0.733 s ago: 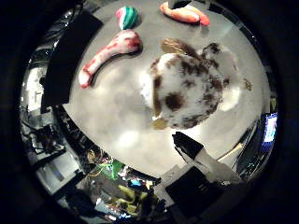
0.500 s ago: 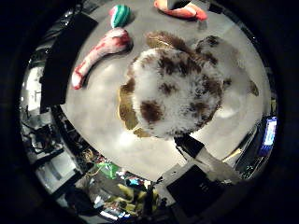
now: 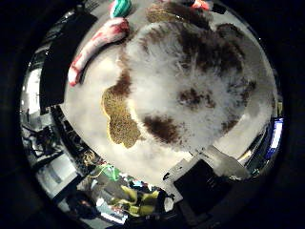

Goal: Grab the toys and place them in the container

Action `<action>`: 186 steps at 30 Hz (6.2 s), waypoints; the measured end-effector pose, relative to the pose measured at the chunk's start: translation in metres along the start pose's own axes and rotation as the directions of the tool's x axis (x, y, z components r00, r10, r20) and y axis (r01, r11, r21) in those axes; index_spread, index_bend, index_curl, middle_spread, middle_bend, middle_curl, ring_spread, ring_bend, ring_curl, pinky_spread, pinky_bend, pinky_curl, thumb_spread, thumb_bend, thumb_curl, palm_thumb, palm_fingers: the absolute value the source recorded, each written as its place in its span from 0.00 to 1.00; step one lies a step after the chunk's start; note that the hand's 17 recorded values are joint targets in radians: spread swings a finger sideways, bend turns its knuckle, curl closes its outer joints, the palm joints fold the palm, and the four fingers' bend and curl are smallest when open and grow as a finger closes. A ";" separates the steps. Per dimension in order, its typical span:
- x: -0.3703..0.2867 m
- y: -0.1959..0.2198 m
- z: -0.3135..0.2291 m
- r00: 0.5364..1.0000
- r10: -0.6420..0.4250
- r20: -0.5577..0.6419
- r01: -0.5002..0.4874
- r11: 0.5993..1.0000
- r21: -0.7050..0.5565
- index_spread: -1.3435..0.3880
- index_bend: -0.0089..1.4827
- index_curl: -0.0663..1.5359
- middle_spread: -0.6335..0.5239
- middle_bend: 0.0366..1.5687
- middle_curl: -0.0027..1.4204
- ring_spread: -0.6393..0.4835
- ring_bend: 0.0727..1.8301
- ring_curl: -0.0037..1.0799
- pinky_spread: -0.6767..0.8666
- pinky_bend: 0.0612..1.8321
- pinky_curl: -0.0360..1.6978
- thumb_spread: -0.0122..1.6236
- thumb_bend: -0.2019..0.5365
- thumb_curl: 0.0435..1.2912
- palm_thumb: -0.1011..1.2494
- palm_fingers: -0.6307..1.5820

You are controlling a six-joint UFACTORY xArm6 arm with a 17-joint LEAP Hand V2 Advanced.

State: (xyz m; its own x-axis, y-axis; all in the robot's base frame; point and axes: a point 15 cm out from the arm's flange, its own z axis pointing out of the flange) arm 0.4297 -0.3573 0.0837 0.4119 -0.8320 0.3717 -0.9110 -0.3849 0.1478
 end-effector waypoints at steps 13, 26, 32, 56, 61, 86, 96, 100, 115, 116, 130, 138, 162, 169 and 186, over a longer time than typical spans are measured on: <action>0.002 0.018 0.009 1.000 0.025 0.011 -0.024 1.000 -0.019 0.52 0.12 0.22 0.46 0.12 0.24 0.54 0.16 0.24 0.65 0.18 0.18 0.54 0.24 0.28 0.72 0.41; 0.008 0.014 0.006 1.000 0.016 -0.016 -0.016 1.000 0.015 0.48 0.19 0.27 0.30 0.35 0.33 0.25 0.40 0.35 0.21 0.26 0.17 0.52 0.24 0.29 0.78 0.87; 0.025 0.017 -0.015 0.998 0.025 -0.054 -0.023 0.999 0.031 0.53 0.46 0.41 0.37 0.59 0.42 0.32 0.52 0.46 0.09 0.41 0.24 0.52 0.24 0.29 0.78 0.91; -0.068 -0.060 -0.312 0.959 0.097 0.267 -0.162 0.959 0.233 0.62 0.69 0.51 0.45 0.80 0.46 0.39 0.70 0.55 0.20 0.62 0.37 0.48 0.24 0.45 0.81 0.82; -0.127 -0.102 -0.370 0.948 0.062 0.311 -0.163 0.937 0.309 0.63 0.70 0.52 0.45 0.80 0.46 0.39 0.70 0.55 0.20 0.61 0.37 0.48 0.24 0.46 0.82 0.82; -0.332 -0.185 -0.409 0.871 -0.127 0.475 -0.037 0.946 0.321 0.50 0.29 0.32 0.48 0.32 0.24 0.59 0.31 0.28 0.63 0.42 0.27 0.61 0.23 0.30 0.63 0.24; -0.325 -0.159 -0.410 0.862 -0.177 0.475 0.034 0.955 0.294 0.49 0.11 0.24 0.60 0.11 0.19 0.76 0.16 0.20 0.74 0.33 0.21 0.59 0.22 0.24 0.53 0.25; -0.297 -0.146 -0.414 0.870 -0.126 0.477 -0.023 0.956 0.294 0.51 0.10 0.22 0.61 0.10 0.20 0.77 0.14 0.20 0.74 0.31 0.20 0.59 0.23 0.23 0.51 0.26; -0.194 -0.075 -0.364 0.858 0.126 0.497 -0.265 0.939 0.218 0.56 0.11 0.21 0.60 0.11 0.23 0.74 0.11 0.22 0.69 0.22 0.18 0.61 0.24 0.22 0.54 0.30; -0.183 -0.070 -0.359 0.854 0.148 0.498 -0.285 0.935 0.212 0.56 0.11 0.21 0.60 0.11 0.23 0.74 0.11 0.22 0.69 0.22 0.18 0.61 0.24 0.22 0.54 0.30; -0.102 -0.034 -0.271 0.835 0.238 0.496 -0.354 0.922 0.154 0.56 0.11 0.21 0.59 0.12 0.24 0.72 0.11 0.24 0.69 0.18 0.19 0.62 0.24 0.22 0.56 0.34; -0.059 -0.077 -0.245 0.895 0.192 0.402 -0.292 0.934 0.205 0.56 0.11 0.21 0.57 0.12 0.24 0.71 0.11 0.24 0.69 0.16 0.19 0.62 0.24 0.23 0.58 0.35; 0.010 -0.199 -0.086 0.979 0.038 0.200 -0.070 0.985 0.156 0.57 0.11 0.20 0.58 0.11 0.24 0.70 0.11 0.25 0.67 0.18 0.20 0.61 0.23 0.22 0.54 0.32; 0.013 -0.207 -0.057 0.994 -0.041 0.101 0.028 0.991 0.132 0.56 0.11 0.20 0.57 0.11 0.24 0.70 0.11 0.25 0.67 0.18 0.20 0.61 0.24 0.22 0.54 0.32; 0.018 -0.223 -0.026 0.984 -0.175 -0.040 0.178 0.977 0.116 0.58 0.13 0.20 0.48 0.20 0.25 0.50 0.19 0.26 0.61 0.18 0.19 0.60 0.24 0.22 0.52 0.48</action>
State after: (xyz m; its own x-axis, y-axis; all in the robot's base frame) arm 0.6399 -0.2759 0.0809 0.5636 -0.7353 0.3763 -0.8145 -0.5706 0.1048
